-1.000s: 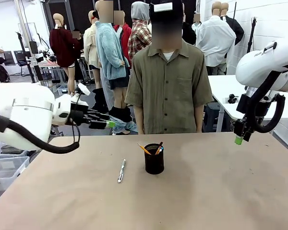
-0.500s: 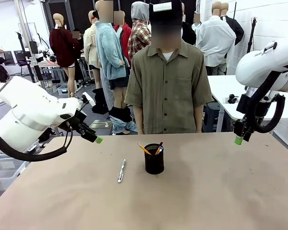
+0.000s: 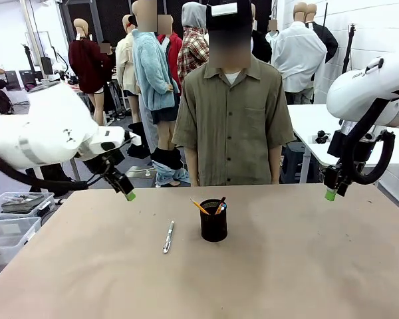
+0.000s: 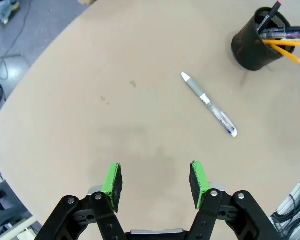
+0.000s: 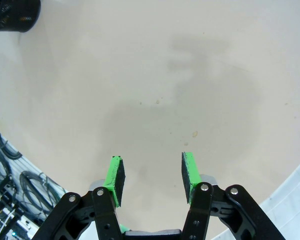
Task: Place the pens into the pen holder.
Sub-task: Pick up a writing instrument from the table and place it into the Pen holder.
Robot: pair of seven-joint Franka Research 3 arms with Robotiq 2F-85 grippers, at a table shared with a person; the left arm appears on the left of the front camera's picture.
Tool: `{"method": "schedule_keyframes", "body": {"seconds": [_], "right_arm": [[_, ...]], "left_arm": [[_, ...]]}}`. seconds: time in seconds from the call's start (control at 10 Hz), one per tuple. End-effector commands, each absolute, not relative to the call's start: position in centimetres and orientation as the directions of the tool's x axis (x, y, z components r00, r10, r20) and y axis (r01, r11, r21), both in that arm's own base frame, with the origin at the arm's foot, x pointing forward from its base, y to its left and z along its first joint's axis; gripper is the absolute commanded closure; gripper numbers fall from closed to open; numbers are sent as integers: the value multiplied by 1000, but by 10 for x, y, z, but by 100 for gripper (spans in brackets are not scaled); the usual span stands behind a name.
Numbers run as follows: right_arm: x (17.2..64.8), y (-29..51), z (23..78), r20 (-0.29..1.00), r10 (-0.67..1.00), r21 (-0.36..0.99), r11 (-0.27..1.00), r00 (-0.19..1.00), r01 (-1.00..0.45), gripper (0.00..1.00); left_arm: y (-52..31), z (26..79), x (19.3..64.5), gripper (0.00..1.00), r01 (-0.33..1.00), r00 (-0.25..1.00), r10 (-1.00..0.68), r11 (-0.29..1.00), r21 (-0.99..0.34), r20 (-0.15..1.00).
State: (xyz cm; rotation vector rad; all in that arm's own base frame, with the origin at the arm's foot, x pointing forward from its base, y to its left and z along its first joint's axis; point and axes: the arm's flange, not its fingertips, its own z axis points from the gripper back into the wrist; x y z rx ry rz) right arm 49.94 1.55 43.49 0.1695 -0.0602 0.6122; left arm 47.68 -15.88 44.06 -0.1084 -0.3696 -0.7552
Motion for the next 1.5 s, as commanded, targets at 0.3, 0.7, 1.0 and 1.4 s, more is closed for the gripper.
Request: {"method": "schedule_keyframes", "body": {"seconds": [0.3, 0.7, 1.0, 1.4], "right_arm": [[497, 15, 433, 108, 573, 135, 801, 813, -583, 41], [497, 15, 433, 108, 573, 135, 801, 813, -583, 41], [497, 15, 433, 108, 573, 135, 801, 813, -583, 41], [497, 15, 433, 108, 573, 135, 801, 813, -583, 41]], "left_arm": [[-232, 413, 514, 29, 664, 720, -634, 747, -16, 283], [-288, 364, 516, 29, 668, 732, -659, 744, 12, 171], [-314, 346, 505, 29, 661, 737, -664, 747, 67, 131], [-311, 326, 503, 29, 647, 754, -650, 760, 68, 93]]}}
